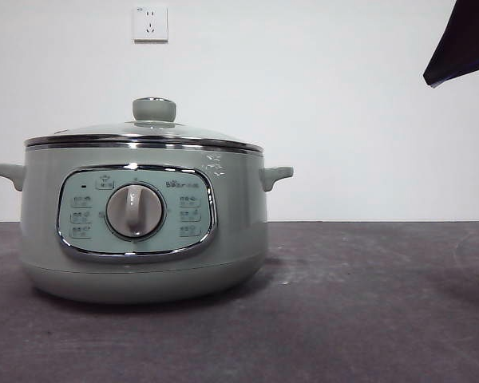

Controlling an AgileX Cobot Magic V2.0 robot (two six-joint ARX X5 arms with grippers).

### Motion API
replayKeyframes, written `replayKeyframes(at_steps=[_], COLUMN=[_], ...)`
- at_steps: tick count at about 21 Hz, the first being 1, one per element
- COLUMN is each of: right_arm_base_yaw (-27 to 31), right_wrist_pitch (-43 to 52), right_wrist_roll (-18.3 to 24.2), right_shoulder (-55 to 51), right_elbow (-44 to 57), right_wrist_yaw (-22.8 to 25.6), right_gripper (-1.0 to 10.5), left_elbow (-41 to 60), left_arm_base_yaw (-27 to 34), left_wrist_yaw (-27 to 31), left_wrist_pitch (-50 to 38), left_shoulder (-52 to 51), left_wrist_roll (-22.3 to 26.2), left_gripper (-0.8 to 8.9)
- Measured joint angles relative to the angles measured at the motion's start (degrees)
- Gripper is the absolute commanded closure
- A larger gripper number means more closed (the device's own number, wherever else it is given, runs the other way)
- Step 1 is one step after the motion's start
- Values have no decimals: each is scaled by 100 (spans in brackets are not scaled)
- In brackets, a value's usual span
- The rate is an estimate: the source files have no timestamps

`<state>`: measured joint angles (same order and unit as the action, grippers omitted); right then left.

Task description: Pick up the potato,open the lid,put the potato in the pot,close the lid

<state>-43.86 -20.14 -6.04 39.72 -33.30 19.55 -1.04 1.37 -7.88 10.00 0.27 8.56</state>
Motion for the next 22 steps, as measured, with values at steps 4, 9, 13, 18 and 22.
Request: replayKeyframes(at_steps=[4,9,13,18,22], right_arm_base_yaw=[0,0,24,1204,2732], right_wrist_pitch=[0,0,-79,-105,361], right_wrist_roll=[0,0,59,542,675], right_shoulder=[0,0,-87,-1058,-2096], right_elbow=[0,0,0,223,1078], right_wrist_yaw=[0,0,50,-688,-1823], right_gripper=[945,945,945,945,945], left_elbow=[0,0,0,0,0], left_arm_base_yaw=[2,2,2,2,2], left_wrist_yaw=[0,0,0,2,2], left_wrist_pitch=[0,0,2,2,0], left_shoulder=[0,0,0,0,0], left_wrist_roll=[0,0,0,0,0], left_gripper=[816,816,816,816,816])
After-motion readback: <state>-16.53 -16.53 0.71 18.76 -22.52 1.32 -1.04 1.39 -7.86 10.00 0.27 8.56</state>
